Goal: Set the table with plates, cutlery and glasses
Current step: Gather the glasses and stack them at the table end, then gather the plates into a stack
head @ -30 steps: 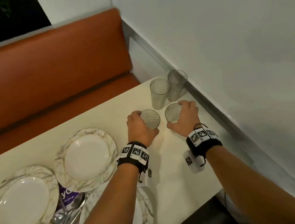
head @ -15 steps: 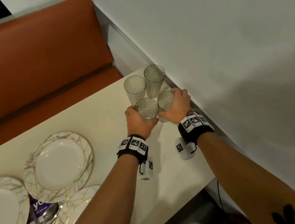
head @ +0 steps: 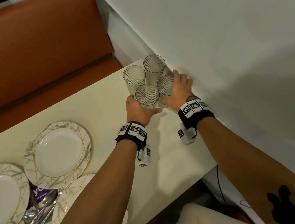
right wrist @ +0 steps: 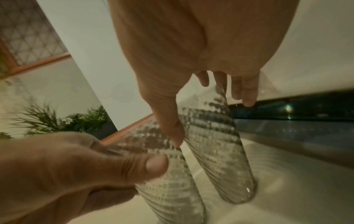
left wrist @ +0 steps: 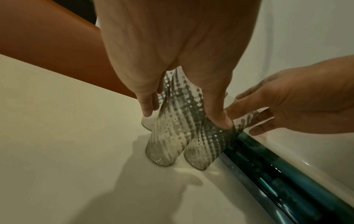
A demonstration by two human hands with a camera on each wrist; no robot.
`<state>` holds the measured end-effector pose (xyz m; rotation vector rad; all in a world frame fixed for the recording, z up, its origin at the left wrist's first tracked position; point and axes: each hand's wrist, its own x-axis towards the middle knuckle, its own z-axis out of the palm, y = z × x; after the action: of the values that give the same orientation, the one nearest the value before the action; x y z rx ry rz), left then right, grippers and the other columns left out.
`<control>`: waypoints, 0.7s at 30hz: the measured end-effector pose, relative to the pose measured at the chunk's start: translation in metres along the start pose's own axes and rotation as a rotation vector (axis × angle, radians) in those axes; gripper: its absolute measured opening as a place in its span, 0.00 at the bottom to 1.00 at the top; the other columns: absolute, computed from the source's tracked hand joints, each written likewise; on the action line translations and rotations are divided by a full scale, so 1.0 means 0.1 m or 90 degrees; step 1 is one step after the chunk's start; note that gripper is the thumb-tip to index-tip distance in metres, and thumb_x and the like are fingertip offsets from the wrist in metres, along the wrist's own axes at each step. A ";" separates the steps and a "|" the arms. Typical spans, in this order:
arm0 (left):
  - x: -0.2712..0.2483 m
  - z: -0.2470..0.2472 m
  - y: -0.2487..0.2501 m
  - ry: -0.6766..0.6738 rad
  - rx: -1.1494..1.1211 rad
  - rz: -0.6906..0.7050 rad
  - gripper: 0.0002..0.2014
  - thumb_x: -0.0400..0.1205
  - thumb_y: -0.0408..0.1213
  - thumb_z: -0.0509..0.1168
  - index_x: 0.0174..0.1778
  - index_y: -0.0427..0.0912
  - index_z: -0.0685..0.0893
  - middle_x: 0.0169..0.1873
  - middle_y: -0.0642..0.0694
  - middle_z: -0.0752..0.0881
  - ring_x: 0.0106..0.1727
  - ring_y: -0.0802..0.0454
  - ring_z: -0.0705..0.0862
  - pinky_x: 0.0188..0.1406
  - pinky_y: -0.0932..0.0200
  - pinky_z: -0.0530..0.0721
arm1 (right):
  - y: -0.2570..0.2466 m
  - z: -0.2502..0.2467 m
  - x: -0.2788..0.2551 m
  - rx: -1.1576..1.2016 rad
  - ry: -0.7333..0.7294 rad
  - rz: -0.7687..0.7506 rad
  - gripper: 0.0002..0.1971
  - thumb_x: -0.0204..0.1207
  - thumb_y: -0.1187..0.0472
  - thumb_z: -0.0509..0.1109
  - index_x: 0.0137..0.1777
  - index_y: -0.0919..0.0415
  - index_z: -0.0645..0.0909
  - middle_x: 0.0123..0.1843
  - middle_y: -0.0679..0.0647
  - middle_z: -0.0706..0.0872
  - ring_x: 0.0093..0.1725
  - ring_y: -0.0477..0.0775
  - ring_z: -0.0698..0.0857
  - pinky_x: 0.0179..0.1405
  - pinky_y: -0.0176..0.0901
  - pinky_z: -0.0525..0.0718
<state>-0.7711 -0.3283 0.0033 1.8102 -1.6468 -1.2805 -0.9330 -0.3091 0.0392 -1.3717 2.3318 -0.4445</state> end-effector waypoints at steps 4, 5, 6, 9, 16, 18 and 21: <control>-0.15 -0.20 -0.21 -0.037 0.068 0.018 0.56 0.66 0.47 0.89 0.85 0.35 0.65 0.79 0.37 0.74 0.80 0.41 0.75 0.78 0.48 0.75 | -0.13 -0.15 -0.20 -0.073 0.046 -0.041 0.50 0.64 0.56 0.82 0.84 0.59 0.58 0.78 0.64 0.65 0.75 0.68 0.64 0.74 0.58 0.68; -0.19 -0.27 -0.30 -0.036 0.072 0.029 0.49 0.70 0.45 0.87 0.82 0.35 0.70 0.76 0.38 0.77 0.77 0.41 0.78 0.76 0.49 0.77 | -0.18 -0.18 -0.27 -0.060 0.074 -0.062 0.45 0.65 0.60 0.79 0.82 0.59 0.62 0.77 0.63 0.67 0.74 0.68 0.65 0.72 0.58 0.69; -0.23 -0.34 -0.39 -0.025 0.064 0.041 0.40 0.74 0.44 0.84 0.79 0.36 0.75 0.71 0.39 0.82 0.72 0.43 0.82 0.73 0.49 0.80 | -0.24 -0.20 -0.35 -0.040 0.105 -0.087 0.40 0.65 0.63 0.76 0.79 0.58 0.67 0.75 0.63 0.69 0.72 0.67 0.66 0.70 0.58 0.72; -0.42 -0.61 -0.67 0.046 0.003 0.055 0.17 0.82 0.44 0.76 0.64 0.40 0.86 0.52 0.47 0.91 0.50 0.51 0.89 0.60 0.50 0.88 | -0.45 -0.13 -0.59 0.006 0.171 -0.164 0.28 0.63 0.65 0.68 0.67 0.55 0.77 0.66 0.61 0.75 0.66 0.65 0.70 0.62 0.54 0.76; -1.02 -1.37 -1.54 0.139 -0.022 0.036 0.07 0.87 0.41 0.68 0.55 0.44 0.90 0.44 0.49 0.93 0.45 0.52 0.91 0.52 0.52 0.91 | -1.05 0.56 -1.15 0.163 0.073 -0.341 0.15 0.68 0.68 0.68 0.54 0.55 0.84 0.51 0.49 0.82 0.52 0.54 0.80 0.53 0.52 0.83; -1.23 -1.60 -1.84 0.152 -0.011 0.020 0.08 0.87 0.40 0.68 0.56 0.43 0.90 0.45 0.48 0.93 0.46 0.52 0.91 0.53 0.52 0.91 | -1.23 0.84 -1.35 0.162 -0.004 -0.350 0.14 0.71 0.68 0.69 0.53 0.52 0.84 0.49 0.47 0.83 0.49 0.52 0.81 0.51 0.49 0.83; -1.53 -1.95 -2.28 0.173 -0.008 -0.007 0.06 0.87 0.38 0.69 0.56 0.43 0.90 0.45 0.49 0.92 0.47 0.51 0.90 0.54 0.52 0.90 | -1.53 1.25 -1.71 0.162 -0.106 -0.363 0.13 0.72 0.69 0.69 0.51 0.52 0.86 0.47 0.45 0.85 0.44 0.48 0.82 0.50 0.43 0.84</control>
<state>-0.4654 -0.1875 -0.0174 1.8931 -1.4791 -0.9954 -0.6818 -0.2389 0.0309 -1.8482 1.6598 -0.7279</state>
